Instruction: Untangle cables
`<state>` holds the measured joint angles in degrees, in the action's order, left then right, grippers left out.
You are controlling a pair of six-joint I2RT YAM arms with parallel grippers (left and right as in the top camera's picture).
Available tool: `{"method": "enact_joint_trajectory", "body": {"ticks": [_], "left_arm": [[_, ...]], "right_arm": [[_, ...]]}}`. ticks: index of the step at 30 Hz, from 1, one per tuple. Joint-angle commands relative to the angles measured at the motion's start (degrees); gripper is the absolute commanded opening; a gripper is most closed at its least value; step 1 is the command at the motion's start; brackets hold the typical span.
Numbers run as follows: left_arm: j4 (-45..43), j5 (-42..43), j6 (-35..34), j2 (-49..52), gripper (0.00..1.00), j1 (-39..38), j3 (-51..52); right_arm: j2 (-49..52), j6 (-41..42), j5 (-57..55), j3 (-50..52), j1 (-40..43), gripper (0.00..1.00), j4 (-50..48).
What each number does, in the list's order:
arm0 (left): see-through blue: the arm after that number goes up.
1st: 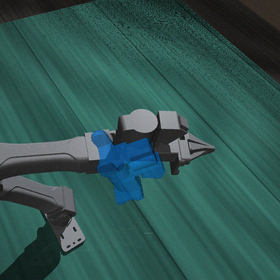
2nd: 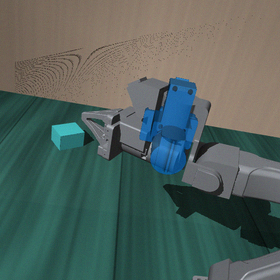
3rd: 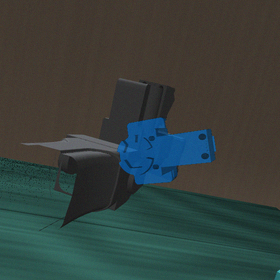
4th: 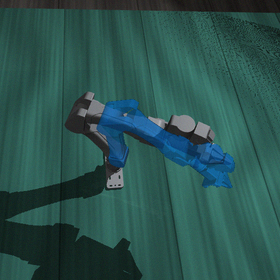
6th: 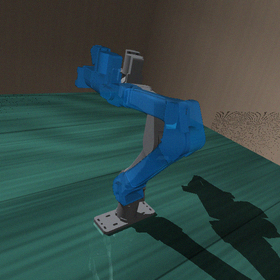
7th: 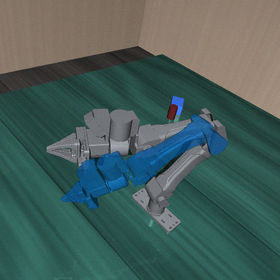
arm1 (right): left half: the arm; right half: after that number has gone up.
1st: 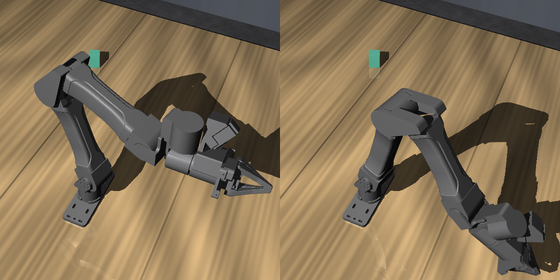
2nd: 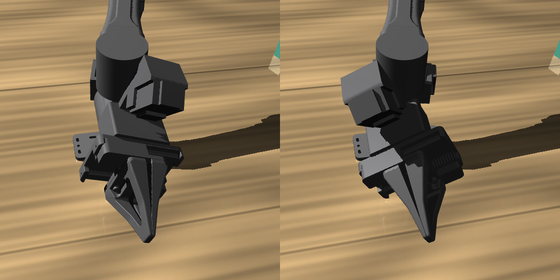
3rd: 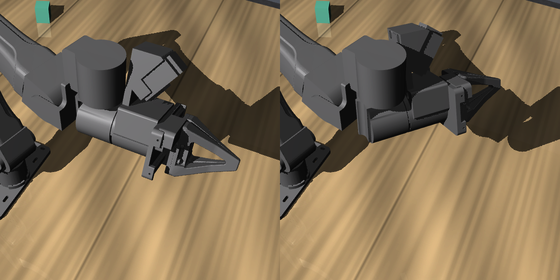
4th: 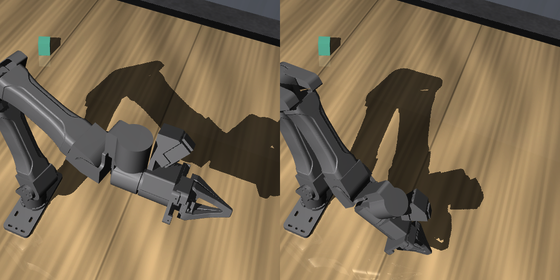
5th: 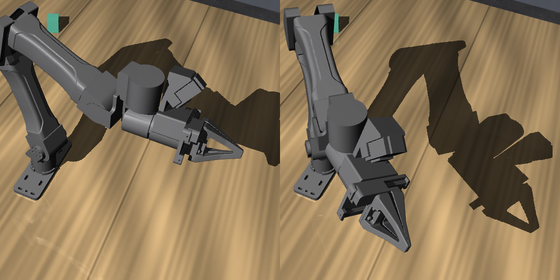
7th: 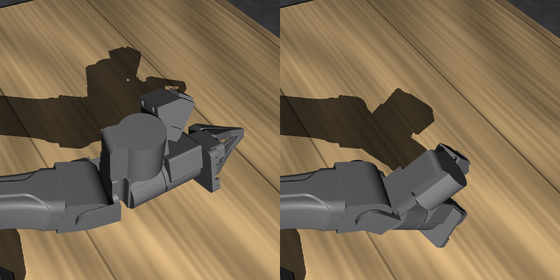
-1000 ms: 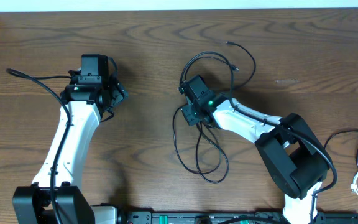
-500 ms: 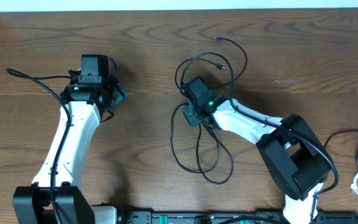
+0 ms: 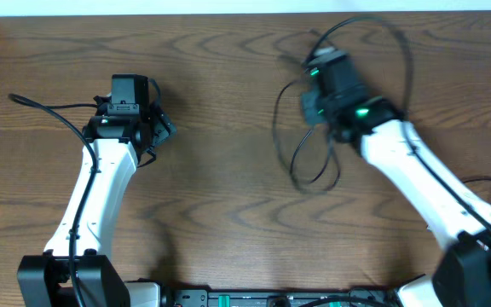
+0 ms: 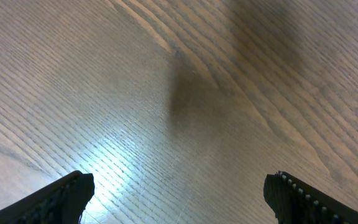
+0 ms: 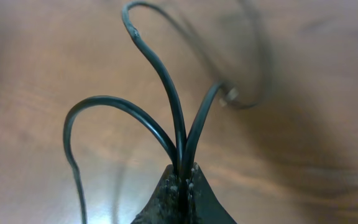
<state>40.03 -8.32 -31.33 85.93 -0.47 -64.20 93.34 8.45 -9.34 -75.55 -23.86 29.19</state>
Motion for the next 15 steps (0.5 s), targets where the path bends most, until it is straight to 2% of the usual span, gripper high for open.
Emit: {"method": "enact_joint_trajectory", "body": {"ticks": [1, 7, 15], "left_arm": [[0.04, -1.18, -0.31, -0.52, 0.93, 0.20, -0.15], [0.11, -1.16, -0.31, -0.52, 0.93, 0.20, -0.15], [0.24, -1.18, -0.31, -0.52, 0.93, 0.17, -0.15]], "right_arm": [[-3.93, -3.58, -6.32, -1.95, 4.66, 0.01, 0.37], [-7.69, -7.65, -14.03, -4.70, 15.72, 0.01, -0.11], [-8.26, -10.27, -14.08, -8.33, 33.68, 0.01, -2.25]]}}
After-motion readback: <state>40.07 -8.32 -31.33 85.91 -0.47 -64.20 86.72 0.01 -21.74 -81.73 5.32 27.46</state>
